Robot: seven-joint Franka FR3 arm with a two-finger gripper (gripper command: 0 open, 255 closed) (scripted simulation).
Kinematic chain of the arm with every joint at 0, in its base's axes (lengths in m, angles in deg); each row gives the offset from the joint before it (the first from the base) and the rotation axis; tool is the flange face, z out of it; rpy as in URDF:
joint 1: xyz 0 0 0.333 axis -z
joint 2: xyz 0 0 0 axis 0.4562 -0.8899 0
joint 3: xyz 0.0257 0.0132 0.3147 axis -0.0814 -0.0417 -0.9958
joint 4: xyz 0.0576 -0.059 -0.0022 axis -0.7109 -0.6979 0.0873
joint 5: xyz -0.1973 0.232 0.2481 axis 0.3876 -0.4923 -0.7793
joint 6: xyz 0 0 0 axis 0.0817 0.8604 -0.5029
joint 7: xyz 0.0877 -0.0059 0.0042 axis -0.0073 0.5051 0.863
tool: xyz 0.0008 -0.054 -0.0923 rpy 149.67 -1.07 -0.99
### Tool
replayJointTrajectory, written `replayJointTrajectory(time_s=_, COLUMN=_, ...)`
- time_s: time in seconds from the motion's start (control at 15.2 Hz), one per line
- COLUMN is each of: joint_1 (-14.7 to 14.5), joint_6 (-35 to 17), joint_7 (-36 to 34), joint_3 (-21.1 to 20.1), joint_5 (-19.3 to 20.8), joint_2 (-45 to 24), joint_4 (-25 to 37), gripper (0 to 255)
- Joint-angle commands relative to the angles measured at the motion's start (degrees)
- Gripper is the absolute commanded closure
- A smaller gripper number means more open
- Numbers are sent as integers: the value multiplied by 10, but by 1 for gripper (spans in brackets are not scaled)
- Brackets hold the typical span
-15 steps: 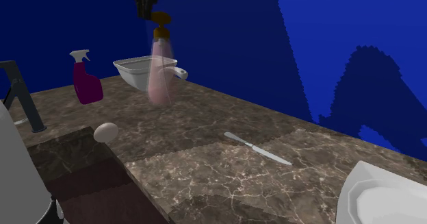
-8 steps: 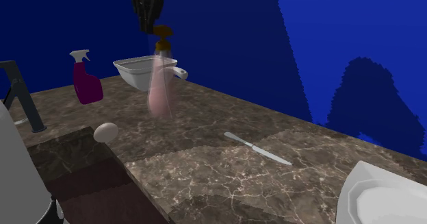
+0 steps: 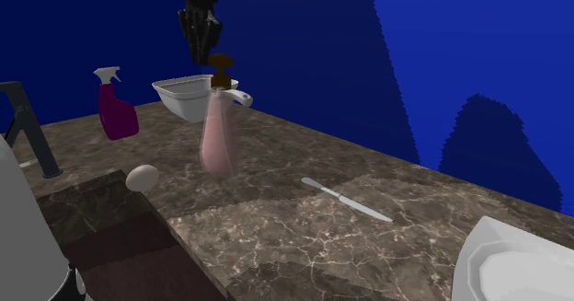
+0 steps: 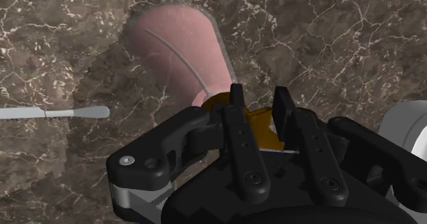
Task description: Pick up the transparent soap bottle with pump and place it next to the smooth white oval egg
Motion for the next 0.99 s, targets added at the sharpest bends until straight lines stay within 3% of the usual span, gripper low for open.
replayJointTrajectory(time_s=0.0, joint_1=-1, joint_6=-17, joint_7=2, joint_3=-2, joint_5=-2, joint_2=-3, joint_4=-14, gripper=255)
replayJointTrajectory(time_s=0.2, joint_1=-2, joint_6=-44, joint_7=7, joint_3=-4, joint_5=-5, joint_2=-6, joint_4=-38, gripper=255)
replayJointTrajectory(time_s=0.73, joint_1=-2, joint_6=-44, joint_7=7, joint_3=-4, joint_5=-5, joint_2=-6, joint_4=-38, gripper=255)
replayJointTrajectory(time_s=0.79, joint_1=-2, joint_6=-44, joint_7=7, joint_3=-4, joint_5=-5, joint_2=-6, joint_4=-38, gripper=0)
replayJointTrajectory(time_s=0.92, joint_1=-2, joint_6=-44, joint_7=7, joint_3=-4, joint_5=-5, joint_2=-6, joint_4=-38, gripper=0)
